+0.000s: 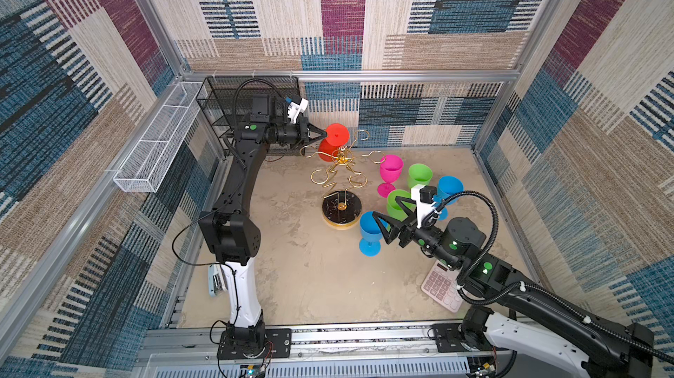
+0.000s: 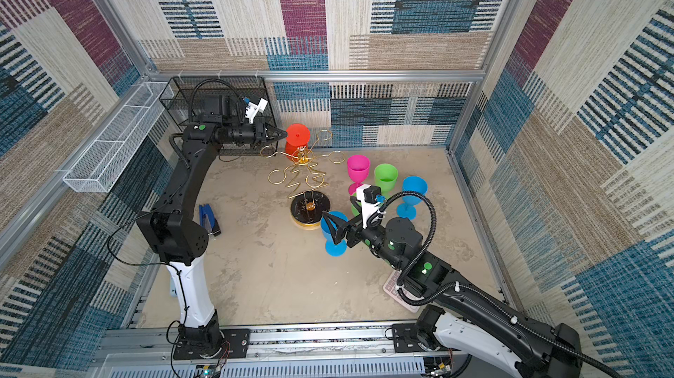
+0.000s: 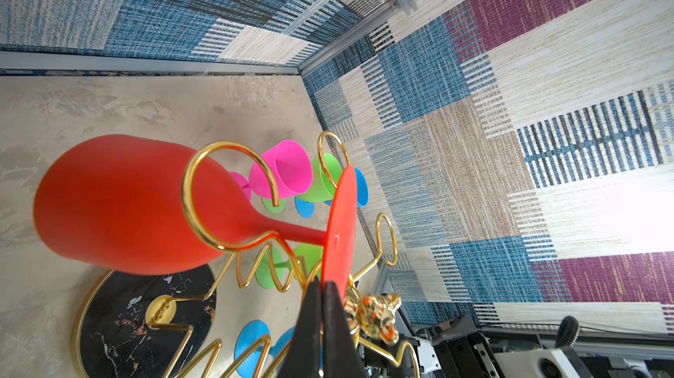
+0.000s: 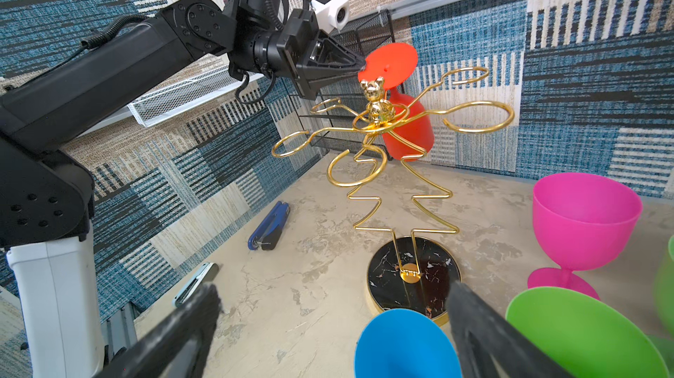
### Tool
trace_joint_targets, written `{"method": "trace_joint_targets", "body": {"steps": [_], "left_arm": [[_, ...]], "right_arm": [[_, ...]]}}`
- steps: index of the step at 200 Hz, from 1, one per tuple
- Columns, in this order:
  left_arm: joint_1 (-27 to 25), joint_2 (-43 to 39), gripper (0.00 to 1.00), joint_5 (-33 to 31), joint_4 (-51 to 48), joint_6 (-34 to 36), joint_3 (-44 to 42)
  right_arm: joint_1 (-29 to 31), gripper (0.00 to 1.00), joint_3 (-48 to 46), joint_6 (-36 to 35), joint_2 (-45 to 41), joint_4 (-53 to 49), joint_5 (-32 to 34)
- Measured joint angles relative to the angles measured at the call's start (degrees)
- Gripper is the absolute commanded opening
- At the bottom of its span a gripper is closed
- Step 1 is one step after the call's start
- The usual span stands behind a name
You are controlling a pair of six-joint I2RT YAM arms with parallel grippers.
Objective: Take the wine glass off the wine glass rack
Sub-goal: 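Lift the red glass up off the rack hook with the left gripper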
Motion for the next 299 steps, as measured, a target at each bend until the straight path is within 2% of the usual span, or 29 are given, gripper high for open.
{"method": "trace_joint_targets", "body": {"steps": [108,252,299], "left_arm": [[-1.31,3.13,0.00,0.02,1.05,-0.76,5.18],[-1.16,4.94,0.00,0.20,18.78,-14.27,4.39],[-0.20,2.71,0.00,1.51,27.56,-20.31,0.28]], "right_arm": [[0.00,0.99,-0.46,0.00,-1.49,-0.04,0.48],[0.00,0.99,-0.44,-0.33,-2.99,-0.48,2.40],[0.00,0.99,1.70,-2.93,-2.60,-0.94,2.99]]}}
